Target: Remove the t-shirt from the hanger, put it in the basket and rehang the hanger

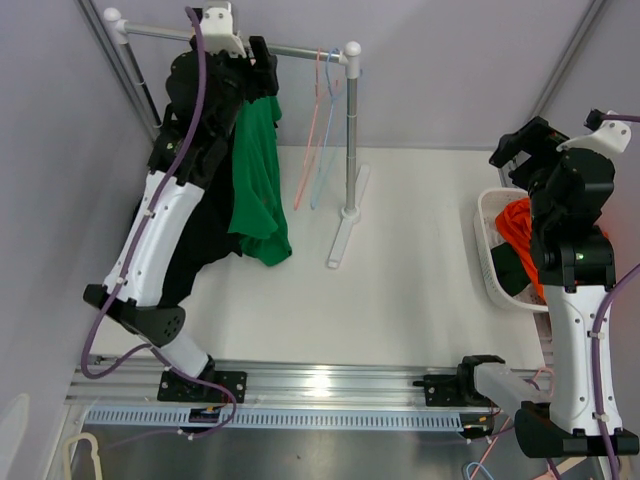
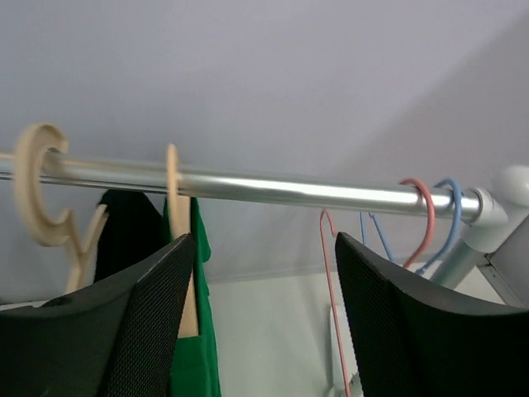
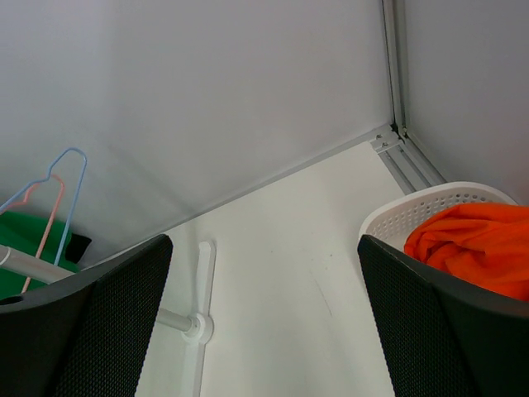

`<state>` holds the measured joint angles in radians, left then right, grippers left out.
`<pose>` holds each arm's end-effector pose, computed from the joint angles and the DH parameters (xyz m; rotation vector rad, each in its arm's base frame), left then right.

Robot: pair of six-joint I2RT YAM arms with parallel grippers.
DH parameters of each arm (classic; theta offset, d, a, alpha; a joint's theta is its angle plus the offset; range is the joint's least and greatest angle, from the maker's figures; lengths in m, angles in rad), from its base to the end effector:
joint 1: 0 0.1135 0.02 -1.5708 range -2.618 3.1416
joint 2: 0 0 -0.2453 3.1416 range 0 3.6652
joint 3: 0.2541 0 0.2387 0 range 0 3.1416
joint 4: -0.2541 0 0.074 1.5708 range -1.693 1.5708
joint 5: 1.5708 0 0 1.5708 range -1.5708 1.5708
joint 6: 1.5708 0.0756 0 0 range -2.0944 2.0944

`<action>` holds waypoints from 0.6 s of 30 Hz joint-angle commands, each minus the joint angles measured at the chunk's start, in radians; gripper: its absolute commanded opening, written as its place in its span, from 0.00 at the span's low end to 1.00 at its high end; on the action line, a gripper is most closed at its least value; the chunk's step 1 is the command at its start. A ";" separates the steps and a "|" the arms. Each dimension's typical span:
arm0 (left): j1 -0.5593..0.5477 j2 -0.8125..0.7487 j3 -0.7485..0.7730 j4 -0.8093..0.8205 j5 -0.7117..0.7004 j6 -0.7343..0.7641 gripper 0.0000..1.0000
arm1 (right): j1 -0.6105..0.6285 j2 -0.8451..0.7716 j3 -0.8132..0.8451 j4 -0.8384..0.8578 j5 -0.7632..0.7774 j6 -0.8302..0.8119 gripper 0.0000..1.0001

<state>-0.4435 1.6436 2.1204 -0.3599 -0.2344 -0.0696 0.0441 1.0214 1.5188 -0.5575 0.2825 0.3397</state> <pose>0.3346 -0.1395 0.5347 0.0809 1.4596 -0.2484 0.2134 -0.0117 0.4769 0.4516 1.5650 0.0646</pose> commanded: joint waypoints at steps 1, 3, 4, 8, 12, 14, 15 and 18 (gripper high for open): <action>0.055 -0.045 0.042 -0.025 -0.025 0.013 0.74 | 0.010 -0.001 0.023 0.008 0.006 0.007 0.99; 0.101 -0.033 0.062 -0.063 0.010 -0.037 0.74 | 0.014 0.000 0.023 0.010 0.009 0.007 0.99; 0.112 -0.025 0.068 -0.076 0.015 -0.048 0.73 | 0.016 0.002 0.023 0.011 0.009 0.007 0.99; 0.147 0.050 0.140 -0.129 0.026 -0.079 0.69 | 0.019 0.008 0.024 0.016 0.014 0.002 1.00; 0.161 0.088 0.171 -0.145 0.029 -0.081 0.66 | 0.025 0.014 0.029 0.019 0.026 -0.005 0.99; 0.163 0.097 0.173 -0.143 0.038 -0.082 0.66 | 0.025 0.016 0.026 0.021 0.032 -0.008 0.99; 0.163 0.108 0.173 -0.142 0.038 -0.082 0.66 | 0.025 0.016 0.023 0.024 0.034 -0.010 0.99; 0.164 0.127 0.171 -0.143 0.055 -0.079 0.63 | 0.026 0.022 0.017 0.027 0.035 -0.007 1.00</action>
<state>-0.2874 1.7596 2.2551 -0.4969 -0.2134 -0.1326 0.0639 1.0393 1.5188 -0.5568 0.3004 0.3389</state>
